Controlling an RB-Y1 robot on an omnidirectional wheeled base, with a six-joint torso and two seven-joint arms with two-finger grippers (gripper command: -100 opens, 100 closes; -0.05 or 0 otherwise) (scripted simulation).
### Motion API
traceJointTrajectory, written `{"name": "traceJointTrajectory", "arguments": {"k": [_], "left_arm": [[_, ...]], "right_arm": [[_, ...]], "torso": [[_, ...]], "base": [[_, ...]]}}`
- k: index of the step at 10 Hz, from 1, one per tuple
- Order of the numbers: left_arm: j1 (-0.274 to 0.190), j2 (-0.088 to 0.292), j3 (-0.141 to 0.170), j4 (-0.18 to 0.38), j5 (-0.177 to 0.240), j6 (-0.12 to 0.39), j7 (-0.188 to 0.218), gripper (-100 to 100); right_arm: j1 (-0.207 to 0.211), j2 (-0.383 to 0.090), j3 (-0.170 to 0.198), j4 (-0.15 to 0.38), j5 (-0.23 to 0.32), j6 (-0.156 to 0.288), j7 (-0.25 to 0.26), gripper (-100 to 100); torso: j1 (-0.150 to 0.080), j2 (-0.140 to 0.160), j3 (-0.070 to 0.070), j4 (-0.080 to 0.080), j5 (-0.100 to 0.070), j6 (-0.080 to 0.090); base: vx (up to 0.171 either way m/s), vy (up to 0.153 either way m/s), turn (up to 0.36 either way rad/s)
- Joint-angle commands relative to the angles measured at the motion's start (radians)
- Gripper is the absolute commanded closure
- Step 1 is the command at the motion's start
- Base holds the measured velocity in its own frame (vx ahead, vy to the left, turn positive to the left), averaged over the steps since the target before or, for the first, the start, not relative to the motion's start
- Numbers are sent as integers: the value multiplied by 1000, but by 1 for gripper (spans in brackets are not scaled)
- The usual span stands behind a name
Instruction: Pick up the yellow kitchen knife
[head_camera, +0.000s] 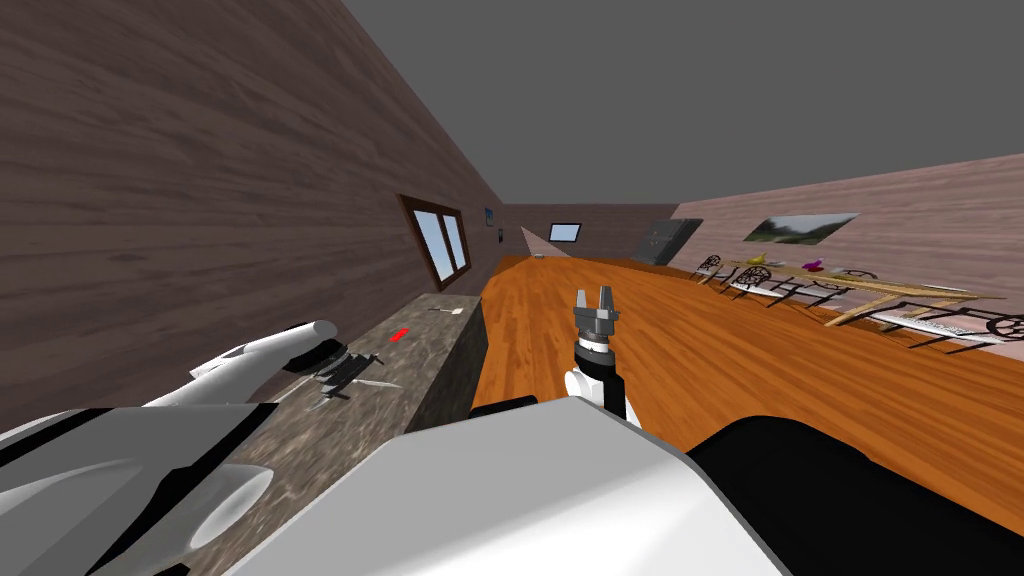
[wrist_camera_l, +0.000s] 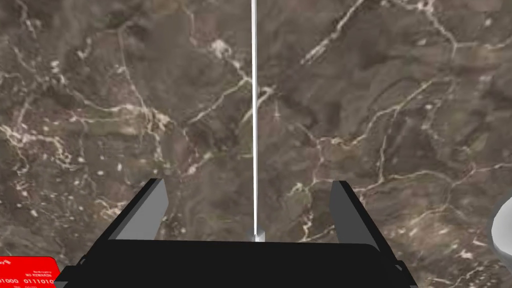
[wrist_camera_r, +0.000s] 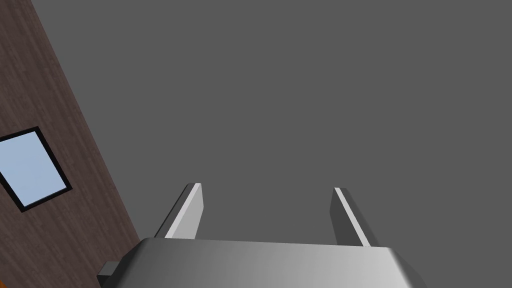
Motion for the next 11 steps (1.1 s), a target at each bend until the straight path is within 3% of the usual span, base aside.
{"name": "traceJointTrajectory", "arguments": {"k": [1, 2, 4, 5, 6, 10, 11], "left_arm": [[0, 0, 0, 0, 0, 0, 0, 0], [11, -28, 7, 4, -15, -28, 8, -100], [16, -42, 11, 10, -22, -41, 12, -100], [1, -43, 6, 33, -25, -42, -6, -100], [4, -43, 7, 27, -24, -42, -1, 100], [5, -42, 7, 28, -25, -41, 0, 100], [5, -42, 7, 28, -25, -41, 0, 0]], "right_arm": [[0, 0, 0, 0, 0, 0, 0, 0], [0, 0, 0, 0, 0, 0, 0, 0], [0, 0, 0, 0, 0, 0, 0, 0], [0, 0, 0, 0, 0, 0, 0, 0], [0, 0, 0, 0, 0, 0, 0, 0], [0, 0, 0, 0, 0, 0, 0, 0], [0, 0, 0, 0, 0, 0, 0, 0]], "torso": [[0, 0, 0, 0, 0, 0], [-2, 1, 1, 0, -1, 0], [-2, 3, 2, 1, 0, 0], [-2, 3, 2, 1, 0, 0], [-2, 3, 2, 1, -1, 0], [-2, 2, 1, 1, 0, 1], [-2, 2, 1, 1, 0, 1]], "base": [[4, 7, 1], [-13, 16, -16], [-18, 21, -15], [-5, 8, 1], [0, 0, 0], [-1, 0, 3], [0, 0, 0]]}}
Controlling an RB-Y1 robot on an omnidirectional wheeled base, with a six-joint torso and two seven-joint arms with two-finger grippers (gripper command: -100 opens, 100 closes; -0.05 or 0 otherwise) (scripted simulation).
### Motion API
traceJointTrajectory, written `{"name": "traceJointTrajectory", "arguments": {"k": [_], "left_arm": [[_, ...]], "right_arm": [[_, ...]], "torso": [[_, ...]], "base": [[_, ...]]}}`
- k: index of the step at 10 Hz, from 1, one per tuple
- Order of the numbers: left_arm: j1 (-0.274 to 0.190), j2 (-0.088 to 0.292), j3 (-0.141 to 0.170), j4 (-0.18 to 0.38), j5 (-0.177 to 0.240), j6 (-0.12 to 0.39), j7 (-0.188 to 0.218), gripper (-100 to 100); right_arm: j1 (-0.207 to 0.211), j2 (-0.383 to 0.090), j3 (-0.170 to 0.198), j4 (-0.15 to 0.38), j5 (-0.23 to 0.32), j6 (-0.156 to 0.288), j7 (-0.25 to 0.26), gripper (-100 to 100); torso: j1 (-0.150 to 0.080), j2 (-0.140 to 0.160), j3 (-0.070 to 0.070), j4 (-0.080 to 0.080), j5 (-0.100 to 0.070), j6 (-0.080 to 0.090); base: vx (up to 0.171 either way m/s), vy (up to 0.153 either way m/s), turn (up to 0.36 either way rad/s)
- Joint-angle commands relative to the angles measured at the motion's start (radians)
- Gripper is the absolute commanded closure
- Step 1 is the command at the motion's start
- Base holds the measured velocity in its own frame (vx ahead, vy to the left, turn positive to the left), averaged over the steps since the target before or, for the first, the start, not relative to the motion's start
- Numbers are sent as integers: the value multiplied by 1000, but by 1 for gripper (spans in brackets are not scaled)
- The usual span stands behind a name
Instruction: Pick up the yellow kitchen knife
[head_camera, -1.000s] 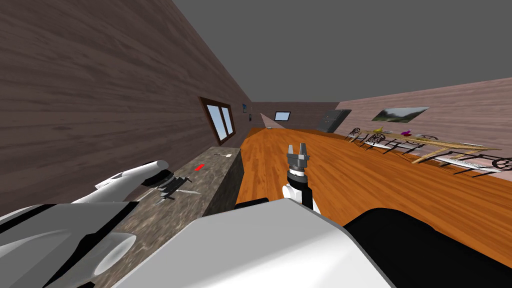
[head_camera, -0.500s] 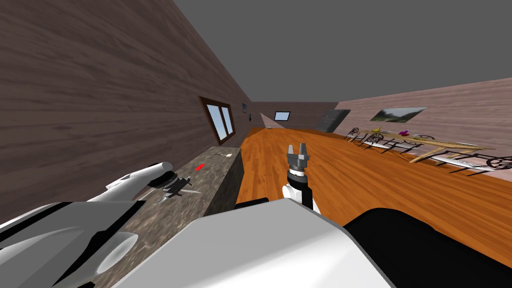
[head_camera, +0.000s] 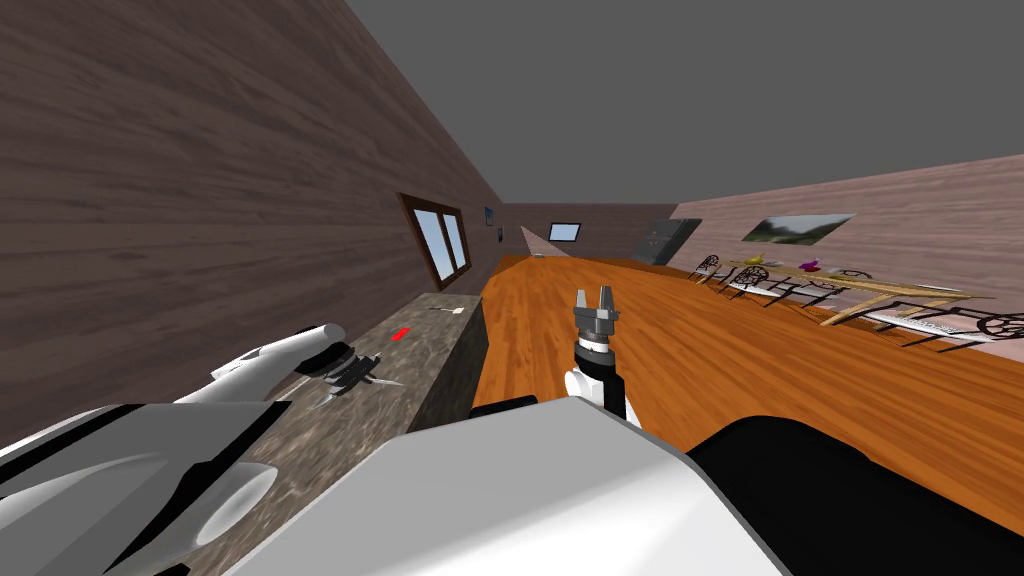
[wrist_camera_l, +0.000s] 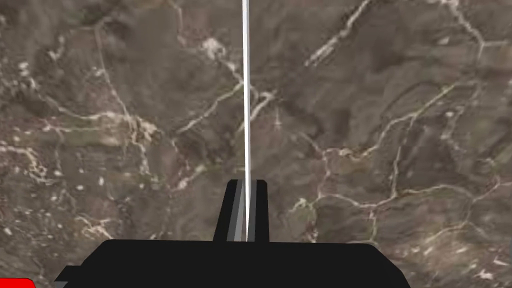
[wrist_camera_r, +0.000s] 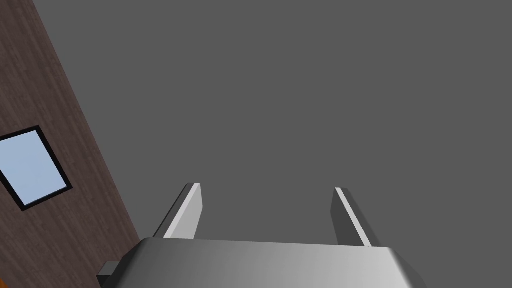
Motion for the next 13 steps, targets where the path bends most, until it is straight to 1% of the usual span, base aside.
{"name": "traceJointTrajectory", "arguments": {"k": [1, 2, 3, 4, 5, 6, 8, 9, 11, 12, 13], "left_arm": [[-6, 14, -8, -2, 14, 28, -6, -100], [9, 11, -1, -21, 11, 15, 5, -100], [10, 13, -1, -23, 12, 19, 6, 0], [26, 21, -26, -70, 34, 8, 42, -100], [42, 29, -50, -97, 56, -3, 71, -100], [42, 29, -50, -116, 56, -3, 79, -100], [75, 46, -100, -189, 100, -25, 145, -100], [75, 46, -100, -209, 100, -25, 151, -100], [107, 63, -149, -279, 145, -47, 217, -100], [107, 63, -149, -302, 145, -47, 223, -100], [123, 71, -173, -328, 167, -58, 260, -100]], "right_arm": [[0, 0, 0, 0, 0, 0, 0, 0], [0, 0, 0, 0, 0, 0, 0, 0], [0, 0, 0, 0, 0, 0, 0, 0], [0, 0, 0, 0, 0, 0, 0, 0], [0, 0, 0, 0, 0, 0, 0, 0], [0, 0, 0, 0, 0, 0, 0, 0], [0, 0, 0, 0, 0, 0, 0, 0], [0, 0, 0, 0, 0, 0, 0, 0], [0, 0, 0, 0, 0, 0, 0, 0], [0, 0, 0, 0, 0, 0, 0, 0], [0, 0, 0, 0, 0, 0, 0, 0]], "torso": [[0, 0, 0, 0, 0, 0], [-4, 1, 1, 0, -1, 0], [-3, 1, 1, 0, -1, 0], [-1, 0, 0, 0, 0, 0], [1, 0, 0, 0, 0, 0], [3, 1, 0, 0, 1, 0], [3, 0, 0, 0, 1, 0], [3, 0, 0, 0, 1, 0], [3, 0, 0, 0, 1, 0], [3, 0, 0, 0, 1, 0], [1, 0, 0, 0, 0, 0]], "base": [[-19, -67, -6], [-12, -43, 7], [-2, -6, 0], [-5, 20, 3], [-11, 47, 0], [-6, 41, -1], [5, 44, 2], [3, 38, -1], [-3, 39, -4], [-11, 7, -34], [-6, 6, -21]]}}
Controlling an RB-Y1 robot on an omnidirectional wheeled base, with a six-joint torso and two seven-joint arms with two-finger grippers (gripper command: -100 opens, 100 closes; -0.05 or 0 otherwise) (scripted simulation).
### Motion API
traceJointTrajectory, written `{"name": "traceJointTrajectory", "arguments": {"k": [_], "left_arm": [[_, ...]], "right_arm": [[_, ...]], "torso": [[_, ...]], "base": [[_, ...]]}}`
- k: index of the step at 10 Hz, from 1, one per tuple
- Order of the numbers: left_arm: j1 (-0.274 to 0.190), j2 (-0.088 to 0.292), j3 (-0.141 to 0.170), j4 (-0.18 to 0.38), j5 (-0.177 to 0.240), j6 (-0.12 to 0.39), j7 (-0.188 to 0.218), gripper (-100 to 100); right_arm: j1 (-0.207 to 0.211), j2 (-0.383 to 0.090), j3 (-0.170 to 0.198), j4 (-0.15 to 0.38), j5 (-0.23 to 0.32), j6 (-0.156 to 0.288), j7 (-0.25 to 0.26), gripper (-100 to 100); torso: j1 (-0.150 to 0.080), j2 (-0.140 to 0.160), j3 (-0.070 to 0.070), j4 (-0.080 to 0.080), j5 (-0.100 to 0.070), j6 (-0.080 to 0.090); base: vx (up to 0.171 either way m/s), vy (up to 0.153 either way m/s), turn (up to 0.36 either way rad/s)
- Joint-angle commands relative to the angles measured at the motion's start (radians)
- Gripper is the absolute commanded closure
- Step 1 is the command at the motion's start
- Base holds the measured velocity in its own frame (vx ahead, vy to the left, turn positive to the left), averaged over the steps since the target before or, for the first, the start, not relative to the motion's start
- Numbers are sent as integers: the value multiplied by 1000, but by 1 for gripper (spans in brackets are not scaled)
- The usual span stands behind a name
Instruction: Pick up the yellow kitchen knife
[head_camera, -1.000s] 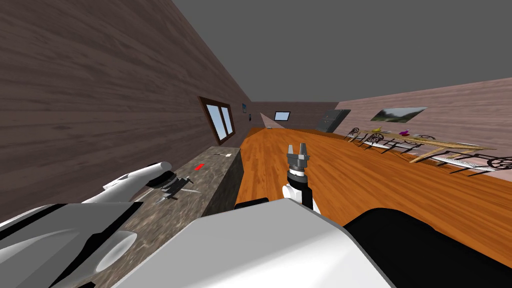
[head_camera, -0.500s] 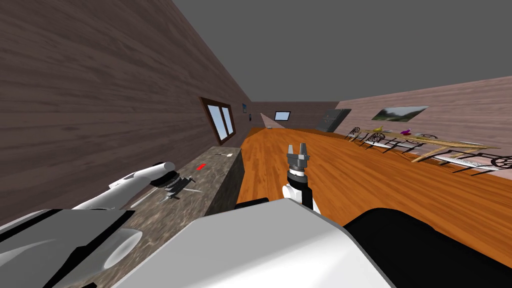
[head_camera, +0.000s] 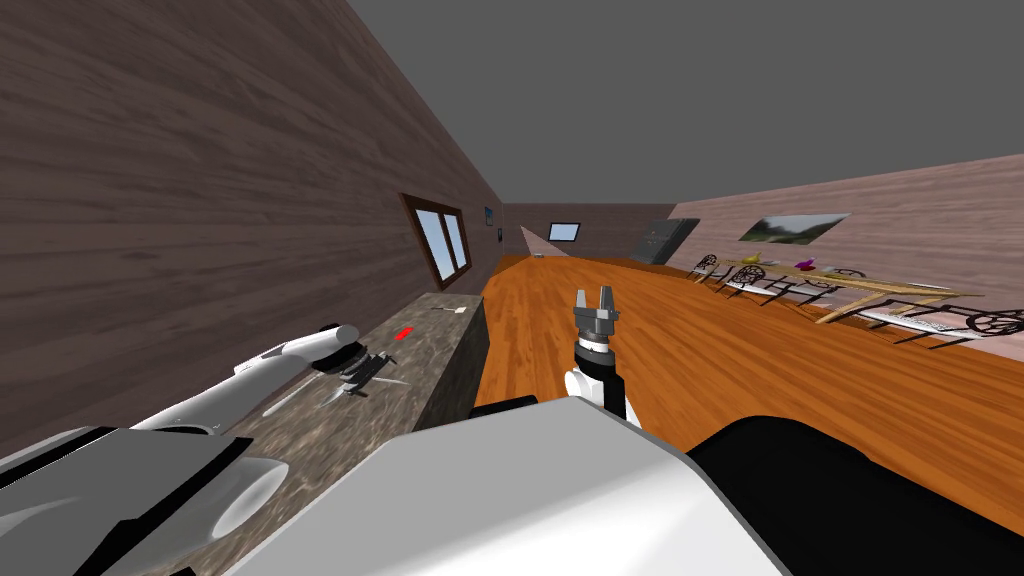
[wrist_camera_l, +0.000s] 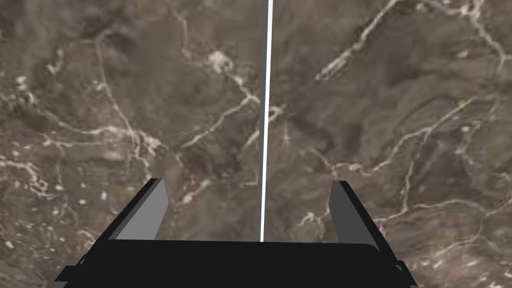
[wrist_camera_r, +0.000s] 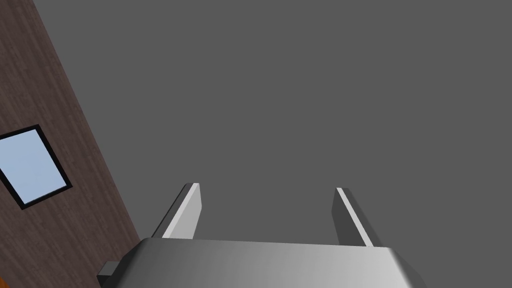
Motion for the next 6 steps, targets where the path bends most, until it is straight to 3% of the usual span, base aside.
{"name": "traceJointTrajectory", "arguments": {"k": [1, 2, 3, 5, 6], "left_arm": [[9, 5, -12, -43, 11, -5, 27, -100], [25, 14, -37, -75, 34, -16, 63, -100], [25, 14, -37, -90, 34, -16, 63, -100], [58, 30, -86, -166, 78, -38, 135, -100], [58, 30, -86, -182, 78, -38, 136, -100]], "right_arm": [[0, 0, 0, 0, 0, 0, 0, 0], [0, 0, 0, 0, 0, 0, 0, 0], [0, 0, 0, 0, 0, 0, 0, 0], [0, 0, 0, 0, 0, 0, 0, 0], [0, 0, 0, 0, 0, 0, 0, 0]], "torso": [[0, 0, 0, 0, 0, 0], [0, 0, 0, 0, 0, 0], [0, 0, 0, 0, 0, 0], [0, 0, 0, 0, 0, 0], [0, 0, 0, -1, 1, 0]], "base": [[0, 0, 0], [0, 0, 0], [-4, 4, -13], [-10, 10, -33], [-4, 4, -12]]}}
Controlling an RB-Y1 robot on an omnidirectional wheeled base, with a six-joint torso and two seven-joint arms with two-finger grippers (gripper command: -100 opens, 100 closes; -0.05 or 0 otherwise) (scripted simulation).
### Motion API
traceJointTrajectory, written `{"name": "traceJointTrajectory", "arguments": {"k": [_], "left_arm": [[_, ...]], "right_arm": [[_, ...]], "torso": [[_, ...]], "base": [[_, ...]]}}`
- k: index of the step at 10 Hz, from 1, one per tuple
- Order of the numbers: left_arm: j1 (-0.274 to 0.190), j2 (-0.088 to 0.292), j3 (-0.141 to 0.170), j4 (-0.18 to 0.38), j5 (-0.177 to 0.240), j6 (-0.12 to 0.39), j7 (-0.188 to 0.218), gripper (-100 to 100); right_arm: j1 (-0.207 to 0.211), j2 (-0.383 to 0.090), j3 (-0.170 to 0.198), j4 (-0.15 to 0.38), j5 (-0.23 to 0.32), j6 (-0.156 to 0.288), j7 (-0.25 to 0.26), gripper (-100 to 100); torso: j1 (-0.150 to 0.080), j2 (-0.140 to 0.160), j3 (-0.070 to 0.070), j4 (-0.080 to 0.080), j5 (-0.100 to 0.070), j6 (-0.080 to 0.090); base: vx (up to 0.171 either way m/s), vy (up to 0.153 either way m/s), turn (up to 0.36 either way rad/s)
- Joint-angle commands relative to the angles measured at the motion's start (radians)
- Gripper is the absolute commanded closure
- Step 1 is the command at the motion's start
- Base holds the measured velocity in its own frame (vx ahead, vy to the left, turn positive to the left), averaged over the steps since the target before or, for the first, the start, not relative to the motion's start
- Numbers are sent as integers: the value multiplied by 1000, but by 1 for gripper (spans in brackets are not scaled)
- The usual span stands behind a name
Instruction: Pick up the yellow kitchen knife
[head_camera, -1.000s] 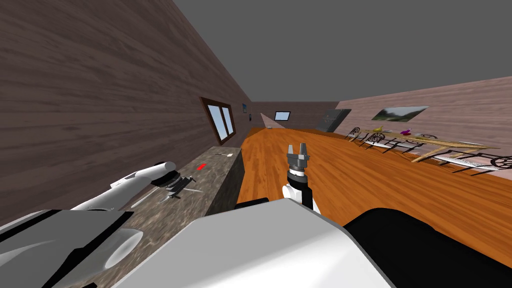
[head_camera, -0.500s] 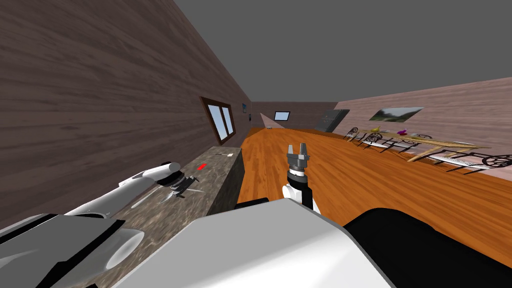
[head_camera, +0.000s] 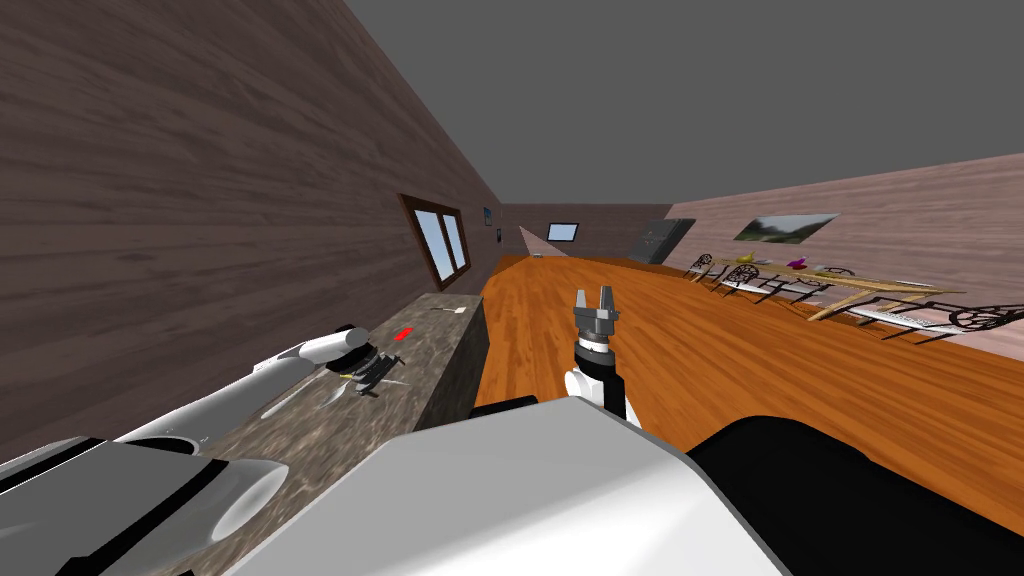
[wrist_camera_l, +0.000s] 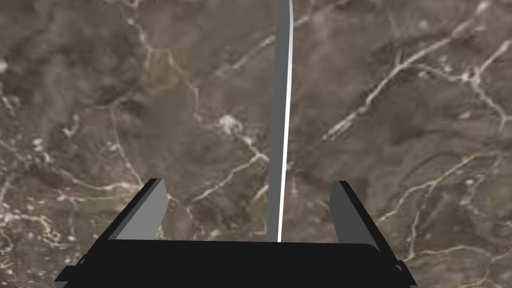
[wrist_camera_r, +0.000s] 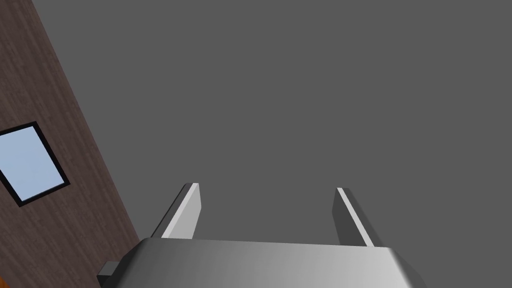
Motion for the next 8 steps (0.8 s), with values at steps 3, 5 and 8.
{"name": "traceJointTrajectory", "arguments": {"k": [3, 5, 8], "left_arm": [[0, 0, -1, -2, 1, -1, 2, 100], [-6, -1, 5, -6, 3, -9, -3, 100], [-9, -6, 21, 29, -16, 11, -31, 100]], "right_arm": [[0, 0, 0, 0, 0, 0, 0, 0], [0, 0, 0, 0, 0, 0, 0, 0], [0, 0, 0, 0, 0, 0, 0, 0]], "torso": [[0, -1, 0, 0, 0, 0], [-1, -6, -6, -6, -1, -1], [-1, -8, -7, -7, 0, 0]], "base": [[0, 0, 0], [4, -2, -15], [2, 1, 16]]}}
